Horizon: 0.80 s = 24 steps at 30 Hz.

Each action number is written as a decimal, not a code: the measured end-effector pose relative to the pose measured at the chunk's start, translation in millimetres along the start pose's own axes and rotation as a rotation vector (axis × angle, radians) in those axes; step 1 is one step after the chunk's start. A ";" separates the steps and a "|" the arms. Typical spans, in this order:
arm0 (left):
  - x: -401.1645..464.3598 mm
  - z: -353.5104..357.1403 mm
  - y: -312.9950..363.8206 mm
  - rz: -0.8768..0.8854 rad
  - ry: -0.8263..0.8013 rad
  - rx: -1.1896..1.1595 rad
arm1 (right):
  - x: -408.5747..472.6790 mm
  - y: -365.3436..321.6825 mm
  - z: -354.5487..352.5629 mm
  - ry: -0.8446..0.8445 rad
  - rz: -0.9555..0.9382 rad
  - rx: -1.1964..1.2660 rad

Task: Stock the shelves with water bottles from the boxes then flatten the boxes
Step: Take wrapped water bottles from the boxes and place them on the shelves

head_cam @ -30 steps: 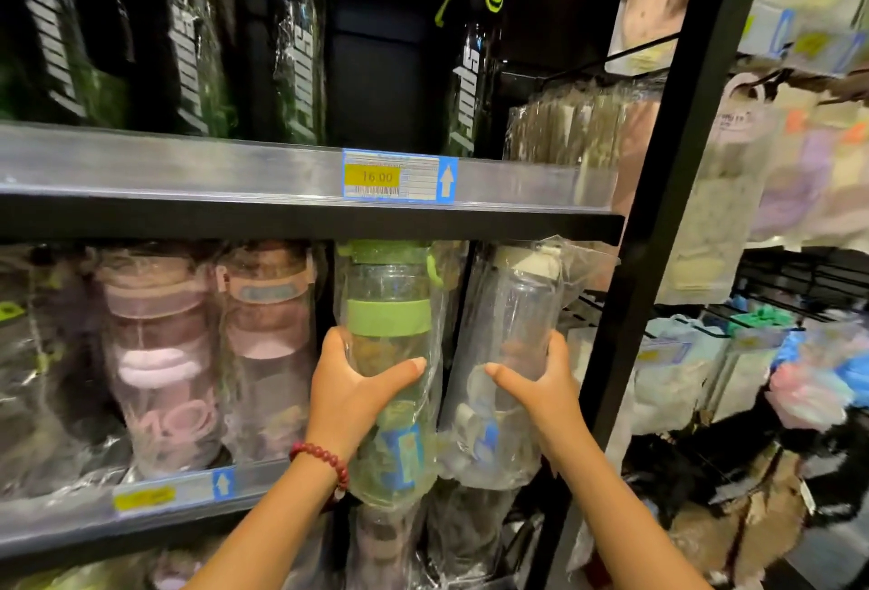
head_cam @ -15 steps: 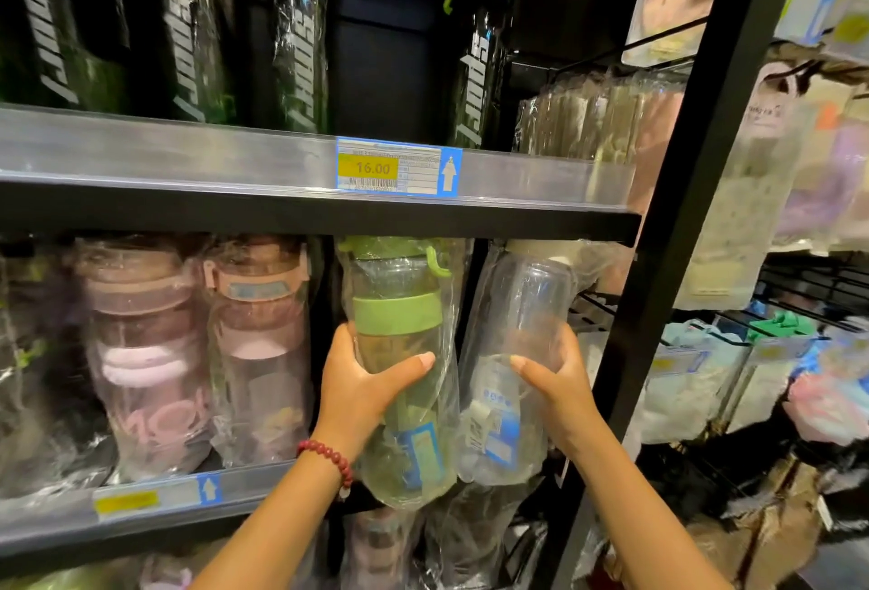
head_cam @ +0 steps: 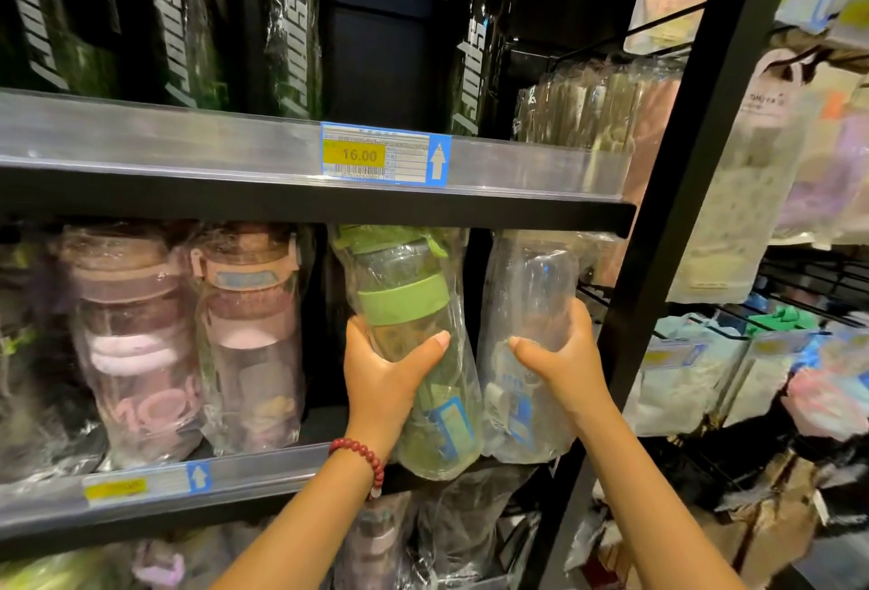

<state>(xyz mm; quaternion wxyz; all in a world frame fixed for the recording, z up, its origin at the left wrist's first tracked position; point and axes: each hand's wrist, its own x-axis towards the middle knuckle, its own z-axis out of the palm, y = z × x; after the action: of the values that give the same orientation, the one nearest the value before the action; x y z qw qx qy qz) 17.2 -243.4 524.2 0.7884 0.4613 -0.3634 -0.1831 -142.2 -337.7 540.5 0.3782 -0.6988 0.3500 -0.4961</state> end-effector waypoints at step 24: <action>2.5 28.0 -9.7 -0.067 0.143 -0.032 | -11.6 -8.7 24.7 0.338 -0.154 -0.475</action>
<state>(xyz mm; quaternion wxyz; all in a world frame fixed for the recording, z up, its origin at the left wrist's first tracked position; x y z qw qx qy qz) -1.4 -266.5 525.5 0.8131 0.4725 -0.2874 -0.1818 -120.5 -319.1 537.7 0.1019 -0.6996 0.4601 -0.5370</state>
